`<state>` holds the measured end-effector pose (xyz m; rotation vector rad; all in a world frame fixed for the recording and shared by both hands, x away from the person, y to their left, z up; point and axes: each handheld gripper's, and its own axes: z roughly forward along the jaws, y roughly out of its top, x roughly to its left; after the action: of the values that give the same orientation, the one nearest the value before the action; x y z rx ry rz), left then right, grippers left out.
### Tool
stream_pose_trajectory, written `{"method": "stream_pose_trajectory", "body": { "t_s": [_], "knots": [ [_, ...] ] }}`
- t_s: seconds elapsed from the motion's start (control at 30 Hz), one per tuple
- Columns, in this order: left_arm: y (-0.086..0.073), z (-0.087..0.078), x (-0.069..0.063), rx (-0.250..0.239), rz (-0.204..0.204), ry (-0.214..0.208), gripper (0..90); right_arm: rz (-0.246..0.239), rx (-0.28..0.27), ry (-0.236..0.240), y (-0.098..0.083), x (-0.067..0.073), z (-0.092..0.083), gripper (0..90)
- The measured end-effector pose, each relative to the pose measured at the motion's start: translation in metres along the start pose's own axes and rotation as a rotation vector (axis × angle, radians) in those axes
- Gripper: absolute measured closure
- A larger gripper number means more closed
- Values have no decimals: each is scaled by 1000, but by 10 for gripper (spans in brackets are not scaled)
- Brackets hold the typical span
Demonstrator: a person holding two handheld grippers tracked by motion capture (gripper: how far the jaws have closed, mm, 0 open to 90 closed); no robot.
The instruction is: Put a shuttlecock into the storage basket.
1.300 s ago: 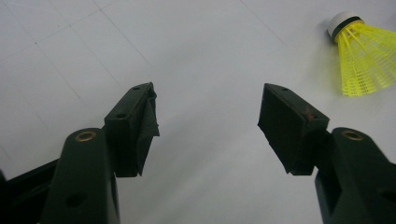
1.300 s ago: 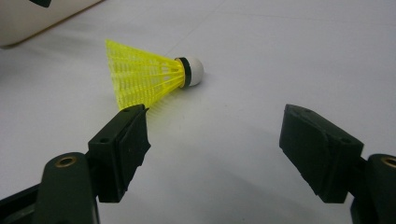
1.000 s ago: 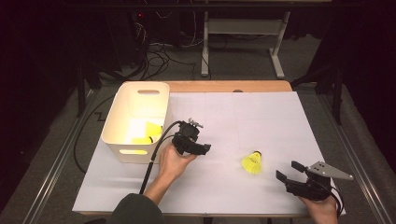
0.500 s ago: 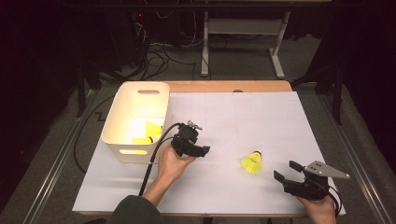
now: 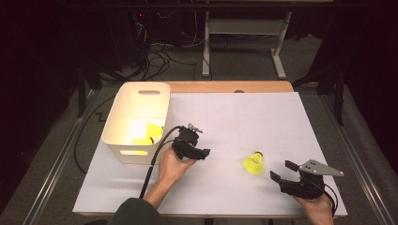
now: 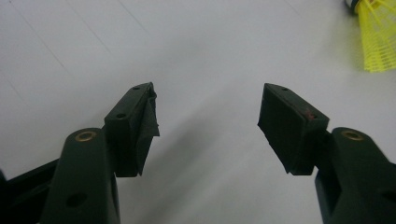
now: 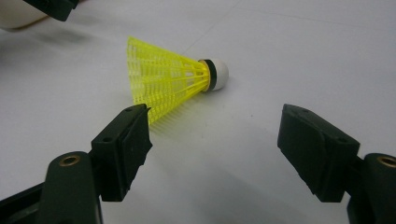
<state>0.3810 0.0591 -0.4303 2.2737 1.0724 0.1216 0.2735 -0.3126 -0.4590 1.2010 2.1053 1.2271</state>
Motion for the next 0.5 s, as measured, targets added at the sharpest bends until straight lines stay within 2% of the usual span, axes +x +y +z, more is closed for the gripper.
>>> {"method": "stream_pose_trajectory", "body": {
  "t_s": [0.2,0.3,0.5],
  "knots": [
    [-3,2,3,3,-8,-3,379,-18,4,5,5,6,2,273],
    [-3,2,2,3,-7,-7,379,-47,17,10,8,13,5,278],
    [-3,3,0,3,-1,-9,379,-62,23,22,12,22,10,289]
  ]
}}
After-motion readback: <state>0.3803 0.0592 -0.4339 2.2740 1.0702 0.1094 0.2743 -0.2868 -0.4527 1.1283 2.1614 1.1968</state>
